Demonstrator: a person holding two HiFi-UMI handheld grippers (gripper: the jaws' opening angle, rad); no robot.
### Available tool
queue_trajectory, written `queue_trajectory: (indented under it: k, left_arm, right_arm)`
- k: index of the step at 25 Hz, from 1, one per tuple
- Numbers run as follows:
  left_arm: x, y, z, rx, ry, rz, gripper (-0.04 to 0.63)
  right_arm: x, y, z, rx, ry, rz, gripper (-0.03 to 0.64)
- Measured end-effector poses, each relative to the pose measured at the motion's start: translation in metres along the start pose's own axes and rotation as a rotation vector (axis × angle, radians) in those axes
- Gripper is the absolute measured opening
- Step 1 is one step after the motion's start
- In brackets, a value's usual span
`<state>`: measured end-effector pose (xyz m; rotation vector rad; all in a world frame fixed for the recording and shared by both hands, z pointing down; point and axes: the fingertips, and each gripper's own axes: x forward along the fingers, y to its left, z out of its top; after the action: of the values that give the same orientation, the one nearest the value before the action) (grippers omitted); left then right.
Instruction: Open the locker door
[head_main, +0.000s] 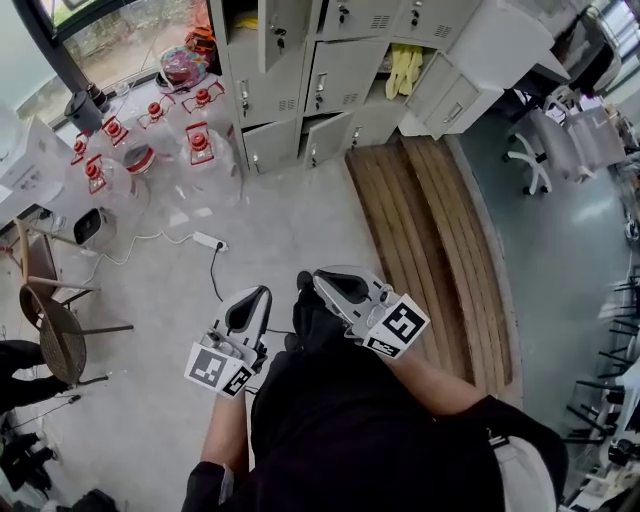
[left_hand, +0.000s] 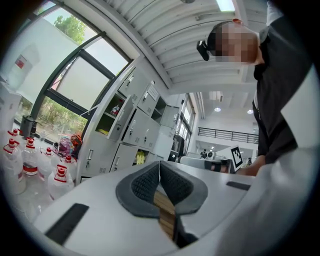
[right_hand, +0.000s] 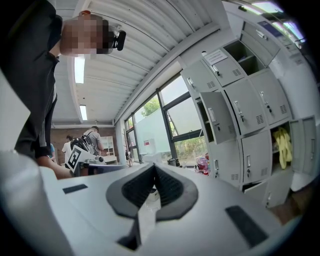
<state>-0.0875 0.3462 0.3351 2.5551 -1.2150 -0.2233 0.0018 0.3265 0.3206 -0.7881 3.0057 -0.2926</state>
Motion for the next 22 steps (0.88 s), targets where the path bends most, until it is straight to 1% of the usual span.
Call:
queue_trajectory:
  k: [4,7,11,16,22]
  left_arm:
    - [0.013,0.036,0.009,0.010,0.005,0.054,0.018]
    - [0.030,0.067,0.016,0.013,0.009,0.088,0.018]
    - [0.060,0.105,0.032,0.025,-0.001,0.121,0.018]
    - [0.103,0.139,0.056,0.037,0.000,0.167,0.018]
    - [0.142,0.172,0.079,0.056,-0.018,0.224,0.018]
  right_arm:
    - [0.035,-0.035,0.003,-0.006,0.000,-0.001,0.011]
    - [0.063,-0.062,0.005,-0.017,0.001,0.017,0.011]
    - [0.097,-0.098,0.008,0.005,-0.010,0.043,0.011]
    - [0.134,-0.147,0.014,0.038,0.007,0.067,0.011]
    - [0.178,-0.188,0.027,0.015,-0.001,0.123,0.011]
